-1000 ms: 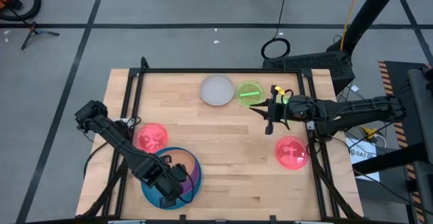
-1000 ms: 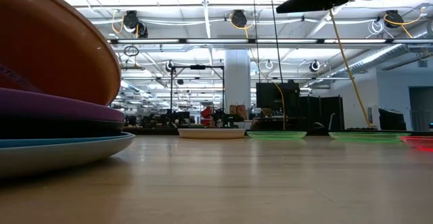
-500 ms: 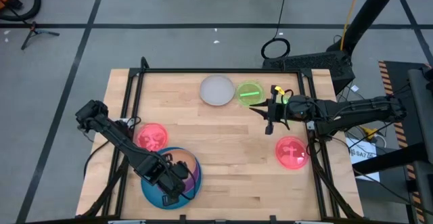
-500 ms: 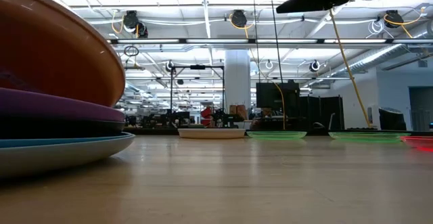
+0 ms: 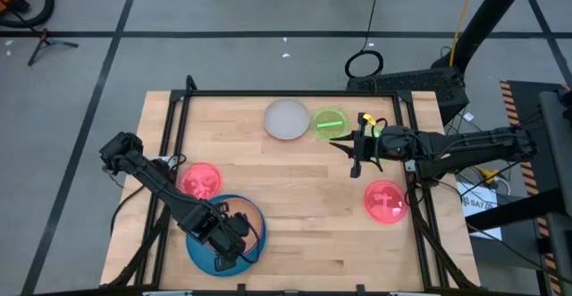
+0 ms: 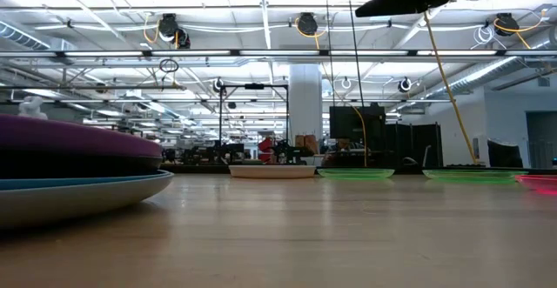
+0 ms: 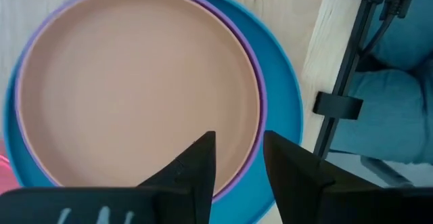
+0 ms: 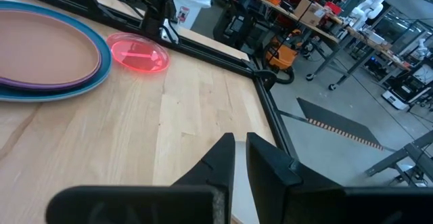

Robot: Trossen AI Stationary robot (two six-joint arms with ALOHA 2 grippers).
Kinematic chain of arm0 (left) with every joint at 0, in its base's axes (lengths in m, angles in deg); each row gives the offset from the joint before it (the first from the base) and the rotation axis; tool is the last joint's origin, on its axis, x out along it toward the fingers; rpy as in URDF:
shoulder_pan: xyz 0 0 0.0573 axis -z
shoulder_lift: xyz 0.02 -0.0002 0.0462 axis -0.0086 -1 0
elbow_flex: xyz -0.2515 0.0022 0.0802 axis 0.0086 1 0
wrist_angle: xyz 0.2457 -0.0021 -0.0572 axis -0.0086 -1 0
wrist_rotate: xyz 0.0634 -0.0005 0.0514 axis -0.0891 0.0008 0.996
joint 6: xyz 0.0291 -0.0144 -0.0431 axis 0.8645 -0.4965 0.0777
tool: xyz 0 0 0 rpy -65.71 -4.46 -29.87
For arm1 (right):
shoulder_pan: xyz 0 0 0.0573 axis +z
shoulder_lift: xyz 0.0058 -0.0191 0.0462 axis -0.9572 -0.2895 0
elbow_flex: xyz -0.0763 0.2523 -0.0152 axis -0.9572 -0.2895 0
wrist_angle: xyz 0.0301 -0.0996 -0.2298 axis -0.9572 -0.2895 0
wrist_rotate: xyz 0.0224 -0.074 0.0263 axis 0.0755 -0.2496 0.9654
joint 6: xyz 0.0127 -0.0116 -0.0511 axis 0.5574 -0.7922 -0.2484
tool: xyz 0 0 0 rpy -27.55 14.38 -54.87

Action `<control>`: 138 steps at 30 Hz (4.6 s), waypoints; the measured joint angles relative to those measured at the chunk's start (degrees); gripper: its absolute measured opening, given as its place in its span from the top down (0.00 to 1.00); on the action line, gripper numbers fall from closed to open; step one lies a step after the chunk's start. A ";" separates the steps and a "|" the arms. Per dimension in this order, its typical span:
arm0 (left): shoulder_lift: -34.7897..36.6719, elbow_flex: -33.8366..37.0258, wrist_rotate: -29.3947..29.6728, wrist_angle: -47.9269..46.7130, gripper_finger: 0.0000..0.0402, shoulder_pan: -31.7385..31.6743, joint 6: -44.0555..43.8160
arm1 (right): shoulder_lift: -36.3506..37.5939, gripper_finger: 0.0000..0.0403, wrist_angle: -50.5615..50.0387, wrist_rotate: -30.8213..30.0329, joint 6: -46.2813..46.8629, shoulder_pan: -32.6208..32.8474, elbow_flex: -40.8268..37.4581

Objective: Stack plastic plates
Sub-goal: Stack the gray plate on the brown plate

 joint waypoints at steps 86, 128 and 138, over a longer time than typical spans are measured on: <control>-21.68 -8.88 -4.31 13.91 0.68 -53.74 63.85 | -0.02 0.92 -3.54 -0.15 -1.97 0.00 -0.04; -24.93 -7.25 0.79 22.18 0.68 -53.64 62.77 | 5.93 0.92 -20.57 -10.75 10.14 0.00 0.00; -27.45 -7.52 3.84 21.84 0.68 -52.04 61.13 | 6.21 0.92 -20.61 -10.73 10.10 0.00 0.00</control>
